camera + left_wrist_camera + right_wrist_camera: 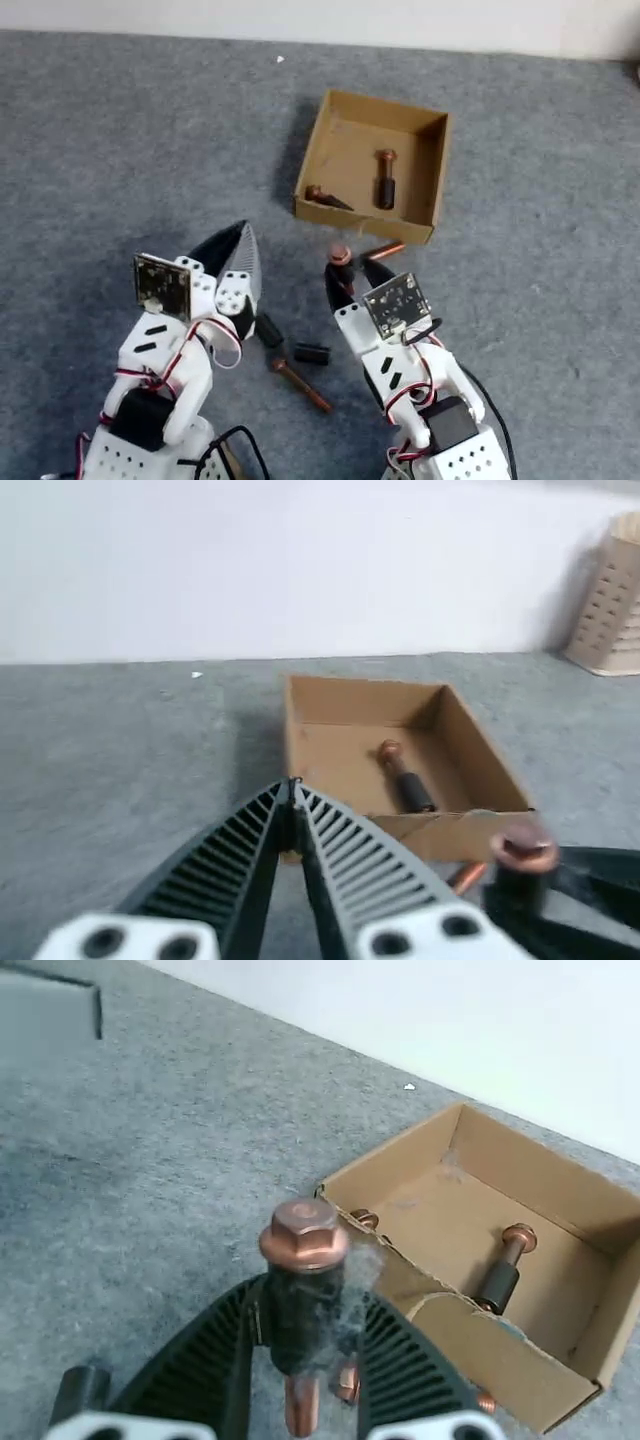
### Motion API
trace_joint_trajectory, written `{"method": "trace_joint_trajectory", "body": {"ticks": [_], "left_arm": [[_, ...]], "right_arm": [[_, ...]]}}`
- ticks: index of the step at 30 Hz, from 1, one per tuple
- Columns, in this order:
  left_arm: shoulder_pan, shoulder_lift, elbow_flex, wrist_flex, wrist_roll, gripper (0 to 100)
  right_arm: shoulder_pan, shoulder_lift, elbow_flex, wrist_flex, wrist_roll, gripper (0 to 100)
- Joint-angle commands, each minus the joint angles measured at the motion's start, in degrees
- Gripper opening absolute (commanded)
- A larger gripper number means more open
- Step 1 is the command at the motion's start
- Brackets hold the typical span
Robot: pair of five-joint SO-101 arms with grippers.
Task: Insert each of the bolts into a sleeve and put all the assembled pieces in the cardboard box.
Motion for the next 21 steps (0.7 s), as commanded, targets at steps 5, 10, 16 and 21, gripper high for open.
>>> {"method": "trace_joint_trajectory", "body": {"ticks": [5,10,16,21], "left_arm": [[-6.11,-0.66,5.58,-0.18,-0.35,0],[-9.01,-0.66,10.95,-0.26,-0.35,0],[-10.24,-0.48,11.47,1.85,-0.26,0],[-10.33,-0.04,11.47,8.09,-0.26,0]], "right_arm": [[1.01,-1.36,6.20,0.66,0.18,0.5],[1.01,-1.36,5.76,1.89,0.00,0.5],[1.80,-1.36,5.67,6.20,-0.09,0.5],[5.85,-1.36,3.12,6.64,-1.05,0.5]]}}
